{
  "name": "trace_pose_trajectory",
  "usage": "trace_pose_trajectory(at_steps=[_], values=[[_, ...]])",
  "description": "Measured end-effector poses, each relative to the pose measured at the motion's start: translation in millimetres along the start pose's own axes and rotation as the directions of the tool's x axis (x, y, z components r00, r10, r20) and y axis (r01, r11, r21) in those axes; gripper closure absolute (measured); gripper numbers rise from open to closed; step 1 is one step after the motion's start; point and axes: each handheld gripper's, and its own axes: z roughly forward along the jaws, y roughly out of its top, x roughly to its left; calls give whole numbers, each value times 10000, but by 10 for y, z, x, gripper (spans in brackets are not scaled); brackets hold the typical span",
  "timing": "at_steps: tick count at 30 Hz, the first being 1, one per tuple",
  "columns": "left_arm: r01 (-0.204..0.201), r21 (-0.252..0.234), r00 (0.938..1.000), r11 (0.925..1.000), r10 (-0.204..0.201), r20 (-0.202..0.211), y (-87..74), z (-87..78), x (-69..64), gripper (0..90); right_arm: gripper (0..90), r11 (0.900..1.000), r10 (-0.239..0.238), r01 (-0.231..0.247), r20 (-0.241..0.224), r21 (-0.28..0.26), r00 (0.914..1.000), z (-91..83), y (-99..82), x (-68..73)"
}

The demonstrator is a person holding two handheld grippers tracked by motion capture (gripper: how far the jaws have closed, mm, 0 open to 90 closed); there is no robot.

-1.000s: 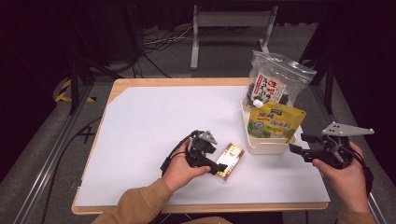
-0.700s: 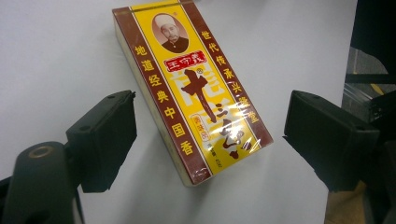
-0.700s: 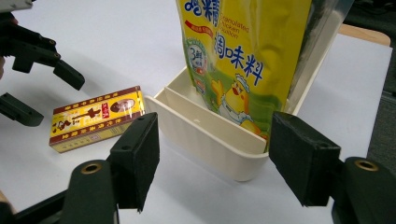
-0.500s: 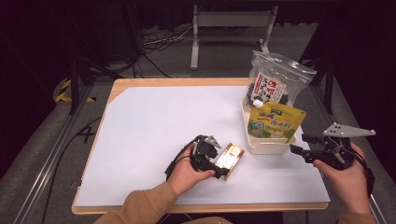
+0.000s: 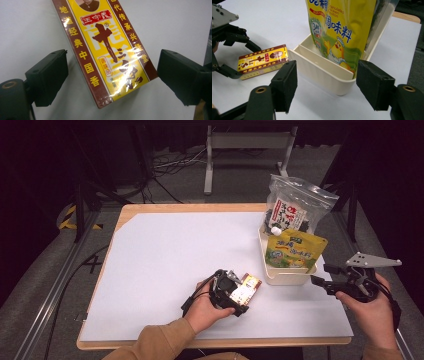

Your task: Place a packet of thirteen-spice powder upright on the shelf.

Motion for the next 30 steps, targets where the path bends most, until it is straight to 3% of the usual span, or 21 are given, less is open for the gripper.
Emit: trace_pose_trajectory(at_steps=[9, 14, 19, 22, 23, 25, 27, 30], values=[[-98, 49, 9993, 9999, 99, -362, 15, 24, -33, 122, 338, 9999, -31, 31, -45, 99, 10000, 35, -22, -9], [-458, 375, 9959, 9982, 485, -764, 61, 63, -78, 110, 338, 9998, -12, 14, -109, 185, 9999, 66, -31, -10], [-402, 358, 9954, 9985, 431, -856, 62, 62, -80, 125, 337, 9999, -30, 32, -131, 161, 9999, 64, -26, -2], [-348, 390, 9947, 9986, 384, -951, 63, 49, -87, 186, 336, 9998, -19, 21, -155, 176, 9999, 66, -27, -2], [-299, 359, 9947, 9989, 332, -973, 61, 38, -76, 186, 336, 9998, -19, 21, -155, 176, 9999, 66, -27, -2], [-84, 209, 9956, 9997, 103, -930, 50, 9, -41, 273, 336, 9998, -13, 17, -193, 173, 9998, 71, -29, 1], [126, 171, 9969, 9998, -113, -784, 48, -6, -13, 288, 337, 9999, -31, 35, -200, 164, 9998, 74, -29, 0], [147, 267, 9950, 9995, -120, -987, 51, -12, -29, 299, 337, 9998, 2, 2, -208, 196, 9998, 85, -34, -2]])
